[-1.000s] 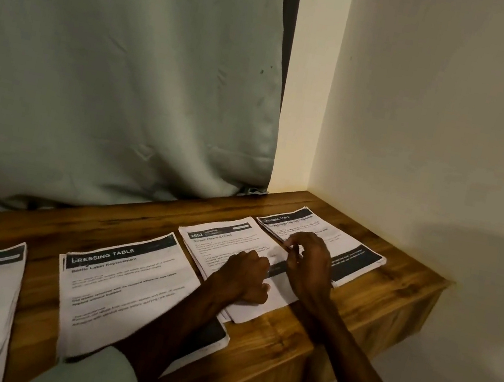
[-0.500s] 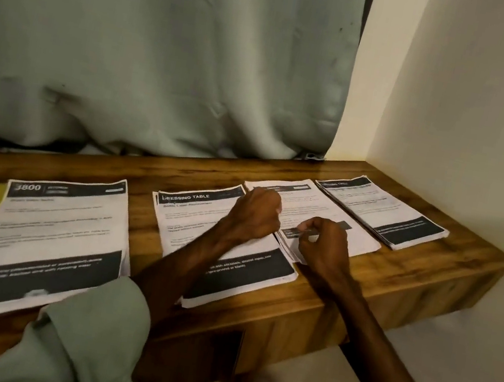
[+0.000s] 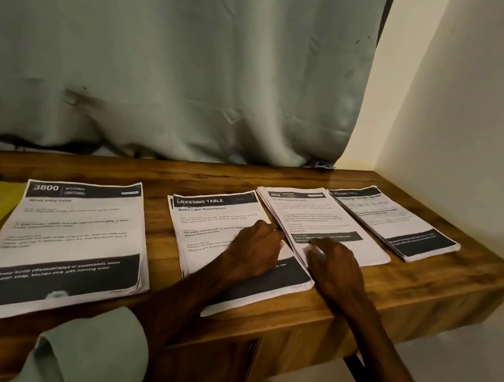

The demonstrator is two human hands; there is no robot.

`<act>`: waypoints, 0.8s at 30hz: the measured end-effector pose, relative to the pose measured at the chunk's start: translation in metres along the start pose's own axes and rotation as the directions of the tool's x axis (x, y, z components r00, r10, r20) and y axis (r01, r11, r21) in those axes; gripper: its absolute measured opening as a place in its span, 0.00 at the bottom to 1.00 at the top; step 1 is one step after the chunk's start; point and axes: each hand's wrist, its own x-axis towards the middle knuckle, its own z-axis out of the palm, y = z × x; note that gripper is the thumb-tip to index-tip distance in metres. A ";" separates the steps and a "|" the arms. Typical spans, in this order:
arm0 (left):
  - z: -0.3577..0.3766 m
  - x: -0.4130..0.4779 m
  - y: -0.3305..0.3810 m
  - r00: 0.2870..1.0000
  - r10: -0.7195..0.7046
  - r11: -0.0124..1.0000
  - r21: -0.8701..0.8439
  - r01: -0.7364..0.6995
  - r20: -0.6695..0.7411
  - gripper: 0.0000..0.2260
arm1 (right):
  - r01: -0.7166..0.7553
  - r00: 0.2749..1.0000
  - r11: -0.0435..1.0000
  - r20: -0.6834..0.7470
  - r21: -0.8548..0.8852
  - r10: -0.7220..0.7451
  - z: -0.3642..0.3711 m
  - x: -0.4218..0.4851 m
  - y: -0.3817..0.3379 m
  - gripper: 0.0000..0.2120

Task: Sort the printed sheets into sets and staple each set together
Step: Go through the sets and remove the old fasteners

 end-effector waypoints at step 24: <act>-0.009 -0.013 -0.010 0.995 -0.090 0.988 -0.133 0.084 -0.038 0.15 | -0.040 0.997 0.995 0.066 0.090 0.034 0.003 0.048 -0.046 0.09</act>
